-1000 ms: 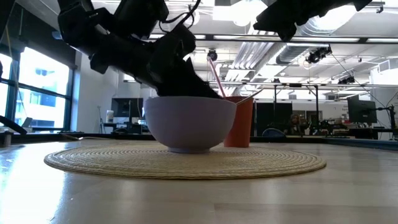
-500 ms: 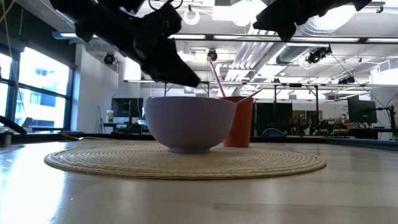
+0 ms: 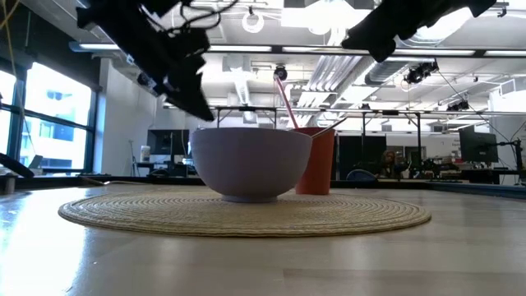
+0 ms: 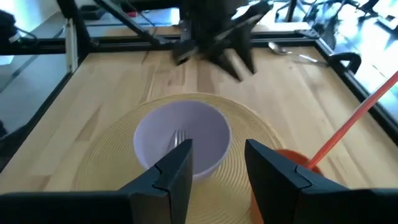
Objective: Pick & Place Utensil
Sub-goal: Put the silver spoon into the violet bowl
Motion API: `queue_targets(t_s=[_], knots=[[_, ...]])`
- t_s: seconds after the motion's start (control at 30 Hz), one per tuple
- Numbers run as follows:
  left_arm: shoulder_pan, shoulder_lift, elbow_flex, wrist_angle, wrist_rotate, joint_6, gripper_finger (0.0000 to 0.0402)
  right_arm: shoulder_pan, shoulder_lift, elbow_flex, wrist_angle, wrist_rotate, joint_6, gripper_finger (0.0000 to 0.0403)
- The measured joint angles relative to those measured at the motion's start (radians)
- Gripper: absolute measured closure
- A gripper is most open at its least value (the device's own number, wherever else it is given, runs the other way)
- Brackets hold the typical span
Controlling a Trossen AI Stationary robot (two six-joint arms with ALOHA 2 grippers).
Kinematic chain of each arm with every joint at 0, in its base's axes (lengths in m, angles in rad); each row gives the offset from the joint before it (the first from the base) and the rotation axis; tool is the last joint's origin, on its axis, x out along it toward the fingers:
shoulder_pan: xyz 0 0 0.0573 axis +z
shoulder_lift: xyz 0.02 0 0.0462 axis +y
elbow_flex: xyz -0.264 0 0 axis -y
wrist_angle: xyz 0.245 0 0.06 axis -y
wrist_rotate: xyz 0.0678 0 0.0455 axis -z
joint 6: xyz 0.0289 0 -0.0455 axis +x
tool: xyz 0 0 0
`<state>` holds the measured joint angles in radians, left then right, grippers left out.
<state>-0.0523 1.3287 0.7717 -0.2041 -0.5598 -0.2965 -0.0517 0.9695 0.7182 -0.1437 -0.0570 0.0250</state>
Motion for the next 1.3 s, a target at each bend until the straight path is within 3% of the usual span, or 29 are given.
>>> queue_targets(t_s=[0.2, 0.53, 0.73, 0.83, 1.0, 1.17, 1.3], knots=[[0.131, -0.004, -0.039, -0.064, 0.000, -0.068, 0.0277, -0.001, 0.000, 0.000, -0.002, 0.016, -0.030, 0.0263], [0.333, -0.050, -0.158, -0.024, 0.008, -0.155, 0.0277, -0.001, 0.000, 0.000, 0.002, 0.073, -0.026, 0.0263], [0.541, -0.050, -0.164, -0.058, 0.063, -0.211, 0.0277, -0.001, 0.000, 0.000, 0.007, 0.073, -0.026, 0.0263], [0.645, -0.037, -0.164, -0.054, 0.088, -0.208, 0.0277, -0.001, 0.000, 0.000, 0.007, 0.073, -0.026, 0.0263], [0.779, -0.004, -0.164, -0.012, 0.044, -0.205, 0.0277, -0.001, 0.000, 0.000, 0.009, 0.073, -0.026, 0.0263], [0.861, 0.061, -0.164, 0.004, 0.043, -0.182, 0.0275, -0.001, 0.000, 0.000, 0.028, 0.073, -0.026, 0.0263], [0.911, 0.138, -0.162, 0.012, 0.047, -0.169, 0.0249, -0.001, 0.000, 0.000, 0.051, 0.072, -0.026, 0.0263]])
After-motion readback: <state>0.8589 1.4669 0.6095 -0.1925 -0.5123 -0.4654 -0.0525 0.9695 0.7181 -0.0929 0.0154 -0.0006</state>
